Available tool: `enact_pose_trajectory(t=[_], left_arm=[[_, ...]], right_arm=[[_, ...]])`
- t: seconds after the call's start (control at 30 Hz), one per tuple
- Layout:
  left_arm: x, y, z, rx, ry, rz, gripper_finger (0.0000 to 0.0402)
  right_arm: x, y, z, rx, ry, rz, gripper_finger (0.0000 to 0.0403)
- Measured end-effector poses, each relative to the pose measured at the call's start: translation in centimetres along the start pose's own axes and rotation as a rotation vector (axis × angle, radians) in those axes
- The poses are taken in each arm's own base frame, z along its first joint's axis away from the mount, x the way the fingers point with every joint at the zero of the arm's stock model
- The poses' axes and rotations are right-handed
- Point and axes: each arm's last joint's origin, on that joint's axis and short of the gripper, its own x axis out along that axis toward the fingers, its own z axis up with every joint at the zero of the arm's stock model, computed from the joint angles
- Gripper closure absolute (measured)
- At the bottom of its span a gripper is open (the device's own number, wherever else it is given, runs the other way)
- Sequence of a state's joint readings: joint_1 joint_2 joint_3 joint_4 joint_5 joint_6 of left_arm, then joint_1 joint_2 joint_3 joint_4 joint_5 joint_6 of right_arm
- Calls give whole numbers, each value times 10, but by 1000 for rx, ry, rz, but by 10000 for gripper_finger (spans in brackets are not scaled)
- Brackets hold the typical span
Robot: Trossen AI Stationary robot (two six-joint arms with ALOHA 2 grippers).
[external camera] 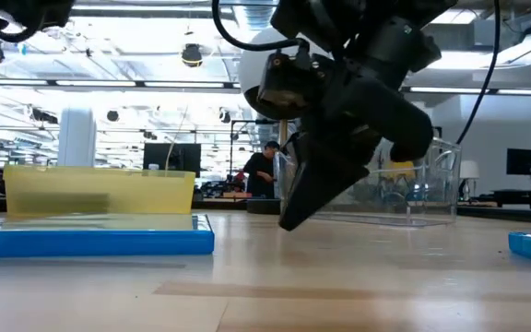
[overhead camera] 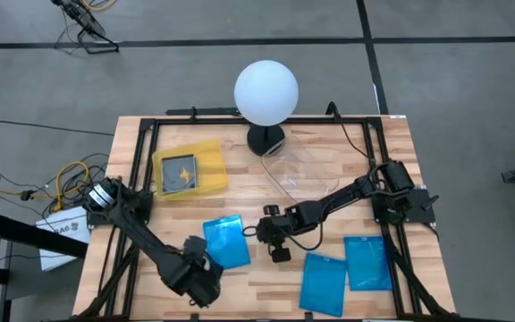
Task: Pick & place jewel cases by type
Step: Put the left blue CD case into the transparent bin
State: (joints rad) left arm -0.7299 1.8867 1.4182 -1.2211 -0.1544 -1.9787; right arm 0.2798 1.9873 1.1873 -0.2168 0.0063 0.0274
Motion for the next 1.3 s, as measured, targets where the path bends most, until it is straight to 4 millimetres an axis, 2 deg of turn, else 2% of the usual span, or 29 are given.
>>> enact_pose_trajectory(t=[0.1,0.33,0.6,0.8,0.9,1.07,1.3], left_arm=[[13,5,2,-18,-30,30,401],[65,7,11,-22,31,-40,401],[73,11,14,-17,2,-58,401],[74,11,15,0,-35,-68,401],[76,12,15,2,-59,-75,401],[88,16,16,-1,-69,-144,401],[86,18,16,-2,-130,-193,401]], right_arm=[[0,2,0,-6,1,6,403],[0,1,1,59,-10,10,403],[0,-17,5,254,-48,-7,403],[5,-36,7,461,-96,3,403],[12,-42,2,551,-65,-2,403],[18,-42,-2,652,-39,65,403],[20,-33,-6,733,-84,81,403]])
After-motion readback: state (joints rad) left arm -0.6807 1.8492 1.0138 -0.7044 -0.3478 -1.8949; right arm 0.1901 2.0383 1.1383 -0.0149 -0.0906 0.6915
